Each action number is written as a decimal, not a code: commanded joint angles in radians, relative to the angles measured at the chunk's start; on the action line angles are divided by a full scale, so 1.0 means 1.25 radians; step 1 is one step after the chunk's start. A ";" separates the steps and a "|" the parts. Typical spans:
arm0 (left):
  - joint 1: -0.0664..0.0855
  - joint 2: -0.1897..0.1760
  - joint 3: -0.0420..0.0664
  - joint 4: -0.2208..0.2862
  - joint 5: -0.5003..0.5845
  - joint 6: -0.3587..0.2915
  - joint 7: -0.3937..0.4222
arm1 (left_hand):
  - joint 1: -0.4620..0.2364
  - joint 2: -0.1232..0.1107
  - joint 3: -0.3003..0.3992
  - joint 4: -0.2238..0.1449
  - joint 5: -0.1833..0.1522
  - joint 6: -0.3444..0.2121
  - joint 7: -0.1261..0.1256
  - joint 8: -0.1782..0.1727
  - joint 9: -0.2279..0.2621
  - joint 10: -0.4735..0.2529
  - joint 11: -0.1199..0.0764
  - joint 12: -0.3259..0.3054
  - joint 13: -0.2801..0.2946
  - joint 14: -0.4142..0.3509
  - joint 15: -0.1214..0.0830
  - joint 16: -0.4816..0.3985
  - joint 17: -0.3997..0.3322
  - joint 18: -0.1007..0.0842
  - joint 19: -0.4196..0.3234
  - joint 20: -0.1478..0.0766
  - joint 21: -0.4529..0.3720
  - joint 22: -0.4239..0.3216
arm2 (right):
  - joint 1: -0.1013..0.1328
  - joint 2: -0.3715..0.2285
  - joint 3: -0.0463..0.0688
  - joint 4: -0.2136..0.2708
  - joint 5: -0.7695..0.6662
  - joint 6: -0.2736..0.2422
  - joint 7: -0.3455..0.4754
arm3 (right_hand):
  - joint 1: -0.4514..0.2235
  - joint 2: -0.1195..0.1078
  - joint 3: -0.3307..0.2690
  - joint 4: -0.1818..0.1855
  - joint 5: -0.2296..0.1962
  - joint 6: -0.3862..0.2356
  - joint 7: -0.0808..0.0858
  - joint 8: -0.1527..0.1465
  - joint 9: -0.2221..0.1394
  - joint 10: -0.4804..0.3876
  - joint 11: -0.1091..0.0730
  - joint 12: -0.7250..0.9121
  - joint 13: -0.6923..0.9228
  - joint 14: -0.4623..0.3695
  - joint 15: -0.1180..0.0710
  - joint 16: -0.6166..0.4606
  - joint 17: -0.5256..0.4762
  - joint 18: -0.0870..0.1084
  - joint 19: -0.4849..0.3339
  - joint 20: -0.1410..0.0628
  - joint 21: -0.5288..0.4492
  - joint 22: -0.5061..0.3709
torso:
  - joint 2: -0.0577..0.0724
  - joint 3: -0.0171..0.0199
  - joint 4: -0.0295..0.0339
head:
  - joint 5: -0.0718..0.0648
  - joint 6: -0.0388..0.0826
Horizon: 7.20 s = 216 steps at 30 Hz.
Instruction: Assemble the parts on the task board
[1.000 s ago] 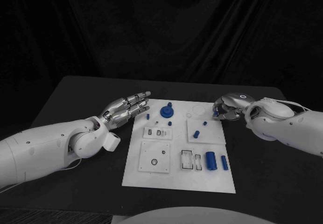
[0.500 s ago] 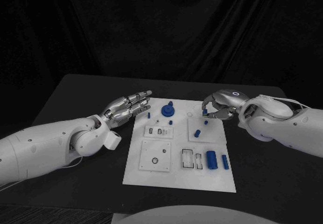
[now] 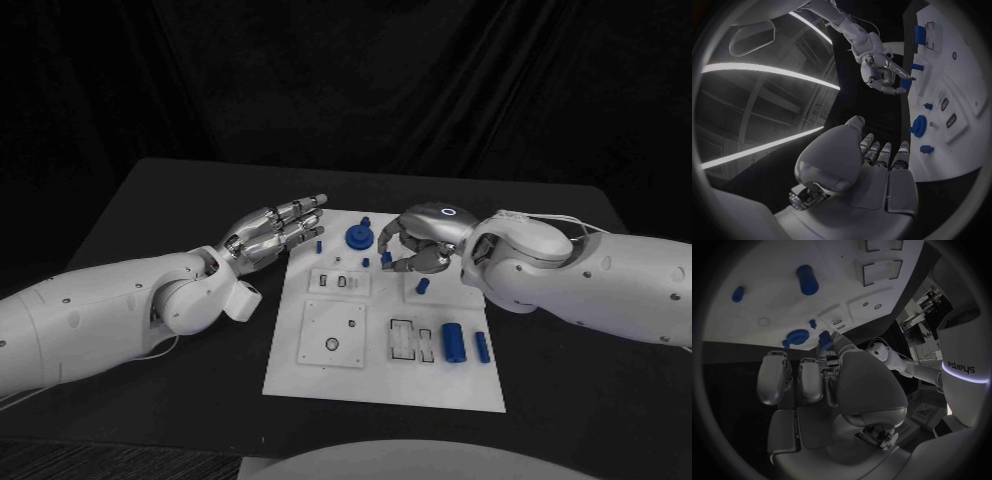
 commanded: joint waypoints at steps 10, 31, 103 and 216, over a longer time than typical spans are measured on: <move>-0.001 0.004 0.001 0.002 0.001 0.012 0.005 | -0.006 0.001 0.005 0.002 0.003 -0.001 0.007 0.005 0.001 -0.002 0.004 0.001 0.000 0.000 0.007 -0.003 -0.001 0.014 -0.002 0.004 0.002 0.001 | -0.034 0.096 0.000 -0.066 -0.002 0.065 -0.005 | 0.004 -0.011 0.001 0.004 0.010 0.015 -0.002 -0.009 0.022 0.074 0.005 -0.003 0.196 0.032 0.007 -0.006 -0.004 0.006 -0.004 0.006 -0.009 0.136 | 0.001 0.0013 0.0002 | 0.001 -0.005; -0.001 0.005 0.001 0.000 0.001 0.013 0.004 | -0.006 0.000 0.006 0.002 0.003 -0.001 0.007 0.005 0.001 -0.002 0.003 0.001 0.000 0.000 0.008 -0.003 -0.001 0.014 -0.002 0.004 0.002 0.001 | -0.049 0.128 0.001 -0.109 -0.002 0.076 -0.004 | 0.004 -0.014 0.002 0.004 0.013 0.015 0.000 -0.019 0.012 0.074 0.006 -0.004 0.194 0.032 0.008 -0.007 -0.006 0.006 -0.004 0.007 -0.012 0.135 | 0.000 0.0024 -0.0013 | 0.006 -0.010; 0.122 -0.050 0.001 0.074 -0.177 -0.049 -0.434 | 0.018 -0.087 -0.024 0.080 -0.135 0.018 0.011 0.006 0.005 0.220 0.179 0.526 0.128 0.364 0.104 0.385 0.081 -0.053 0.331 0.016 0.188 0.082 | 0.041 -0.167 -0.001 0.025 -0.002 -0.193 0.161 | -0.013 -0.096 -0.043 0.175 -0.144 -0.106 0.007 -0.156 -0.213 0.068 -0.002 -0.011 0.184 0.034 0.002 0.001 -0.002 0.003 0.007 0.003 -0.009 0.141 | -0.055 0.0287 -0.0192 | -0.010 0.036; 0.063 0.303 0.002 -0.144 -0.730 0.066 -0.897 | -0.282 -0.089 -0.104 0.040 -0.285 0.562 -0.046 0.425 0.704 1.252 -0.086 1.254 1.255 1.256 -0.172 1.254 1.256 -0.057 1.050 -0.188 1.099 0.938 | -0.028 -0.158 -0.001 -0.023 -0.002 -0.212 0.127 | -0.008 -0.051 -0.038 0.166 -0.114 -0.042 0.017 -0.136 -0.220 0.052 0.005 -0.031 0.154 0.031 0.007 -0.008 -0.016 0.005 0.005 0.006 -0.019 0.138 | -0.098 0.0769 -0.0827 | 0.065 -0.046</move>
